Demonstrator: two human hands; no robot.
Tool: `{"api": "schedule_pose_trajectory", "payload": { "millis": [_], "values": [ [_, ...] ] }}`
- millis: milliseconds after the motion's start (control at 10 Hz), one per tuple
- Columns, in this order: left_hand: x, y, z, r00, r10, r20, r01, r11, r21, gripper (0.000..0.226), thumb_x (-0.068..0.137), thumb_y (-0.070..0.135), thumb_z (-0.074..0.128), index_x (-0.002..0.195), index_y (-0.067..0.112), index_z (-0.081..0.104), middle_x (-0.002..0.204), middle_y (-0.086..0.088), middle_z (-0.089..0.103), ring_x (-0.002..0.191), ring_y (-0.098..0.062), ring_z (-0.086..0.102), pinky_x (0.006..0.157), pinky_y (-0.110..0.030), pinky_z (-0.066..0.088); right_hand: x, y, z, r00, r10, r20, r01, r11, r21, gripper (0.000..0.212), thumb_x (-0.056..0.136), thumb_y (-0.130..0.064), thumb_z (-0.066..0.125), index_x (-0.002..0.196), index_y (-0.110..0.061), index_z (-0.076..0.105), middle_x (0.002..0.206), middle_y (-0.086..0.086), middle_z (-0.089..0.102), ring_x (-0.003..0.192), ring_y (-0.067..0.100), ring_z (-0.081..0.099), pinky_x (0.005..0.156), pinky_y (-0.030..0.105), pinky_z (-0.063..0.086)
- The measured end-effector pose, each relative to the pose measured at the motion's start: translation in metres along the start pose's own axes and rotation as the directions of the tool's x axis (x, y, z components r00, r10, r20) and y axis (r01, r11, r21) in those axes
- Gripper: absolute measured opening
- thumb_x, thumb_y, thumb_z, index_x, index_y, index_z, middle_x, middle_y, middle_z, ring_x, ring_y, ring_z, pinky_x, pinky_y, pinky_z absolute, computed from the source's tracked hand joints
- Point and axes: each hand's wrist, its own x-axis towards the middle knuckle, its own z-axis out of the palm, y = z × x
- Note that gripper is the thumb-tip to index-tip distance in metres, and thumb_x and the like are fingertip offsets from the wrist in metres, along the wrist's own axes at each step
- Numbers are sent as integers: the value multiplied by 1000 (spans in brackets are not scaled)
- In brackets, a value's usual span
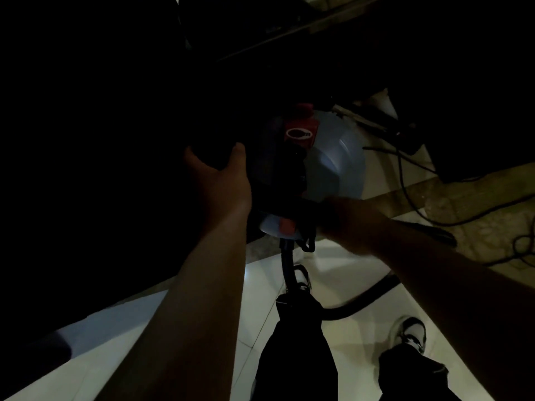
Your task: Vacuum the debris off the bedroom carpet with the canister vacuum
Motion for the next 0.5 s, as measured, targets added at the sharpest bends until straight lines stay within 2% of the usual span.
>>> {"api": "schedule_pose_trajectory", "payload": {
  "millis": [100,200,300,400,500],
  "values": [
    [-18,-17,12,955,-242,170,258,963,-74,84,84,61,70,152,28,34,137,-2,55,115,-24,62,98,-44,53,21,-16,-11,988,8,-155,13,991,132,26,99,-31,68,120,-17,59,97,1,64,85,19,64,70,30,47],
    [-21,-25,14,906,-321,275,367,921,-132,68,91,56,64,146,23,42,127,-1,62,93,-13,67,78,-31,55,31,-6,0,975,72,-210,-62,997,52,50,84,-56,75,118,-23,59,102,1,65,94,23,66,79,34,49],
    [-37,-31,12,896,-310,316,356,929,-98,59,86,69,61,126,25,58,114,3,71,94,-13,71,84,-34,55,17,20,20,927,199,-319,-224,974,-45,91,65,-84,53,137,-28,52,126,7,62,117,33,59,99,50,51],
    [-72,-37,20,893,-257,370,310,946,-92,42,92,63,56,107,26,69,101,0,76,90,-15,73,82,-36,58,-21,49,31,871,269,-411,-232,963,138,104,71,-66,82,156,-25,38,153,11,48,142,37,42,118,54,34],
    [-119,-41,39,873,-189,450,208,978,9,23,100,41,56,108,23,68,95,-8,70,88,-23,69,71,-29,58,-67,80,37,838,333,-433,-192,922,336,110,72,-50,92,161,-20,35,160,12,41,147,37,37,122,49,30]
  ]
}}
